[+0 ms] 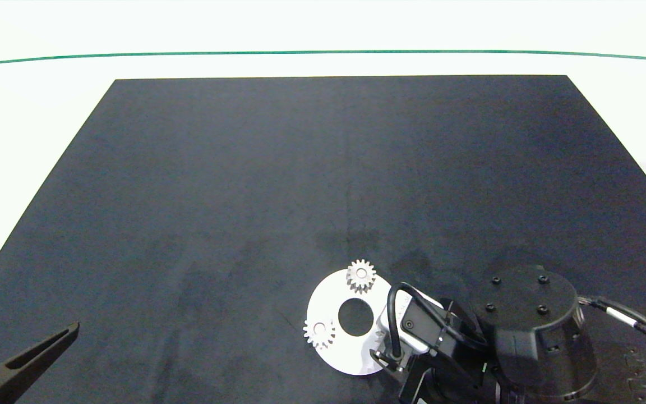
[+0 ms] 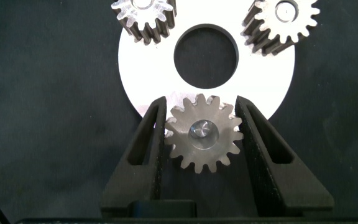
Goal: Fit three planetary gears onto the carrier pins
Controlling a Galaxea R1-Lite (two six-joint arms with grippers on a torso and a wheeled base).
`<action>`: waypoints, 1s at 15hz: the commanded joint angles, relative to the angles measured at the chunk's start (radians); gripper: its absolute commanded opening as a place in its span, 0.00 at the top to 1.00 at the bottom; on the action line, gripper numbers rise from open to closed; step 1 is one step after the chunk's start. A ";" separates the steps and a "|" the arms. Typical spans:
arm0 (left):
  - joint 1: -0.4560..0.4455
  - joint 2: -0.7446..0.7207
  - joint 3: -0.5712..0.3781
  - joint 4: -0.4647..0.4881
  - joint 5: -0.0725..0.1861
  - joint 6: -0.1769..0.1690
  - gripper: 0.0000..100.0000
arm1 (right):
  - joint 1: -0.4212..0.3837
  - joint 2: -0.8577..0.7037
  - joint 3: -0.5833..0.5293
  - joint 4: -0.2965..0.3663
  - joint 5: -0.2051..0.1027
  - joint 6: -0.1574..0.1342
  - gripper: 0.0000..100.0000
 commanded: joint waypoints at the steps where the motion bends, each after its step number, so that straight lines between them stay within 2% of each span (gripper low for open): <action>1: 0.000 -0.003 0.001 -0.001 0.002 0.001 0.00 | 0.002 0.013 -0.008 -0.003 0.000 -0.002 0.93; 15: 0.005 -0.002 -0.001 -0.004 0.002 0.001 0.00 | -0.004 0.006 0.015 -0.003 -0.005 0.000 0.93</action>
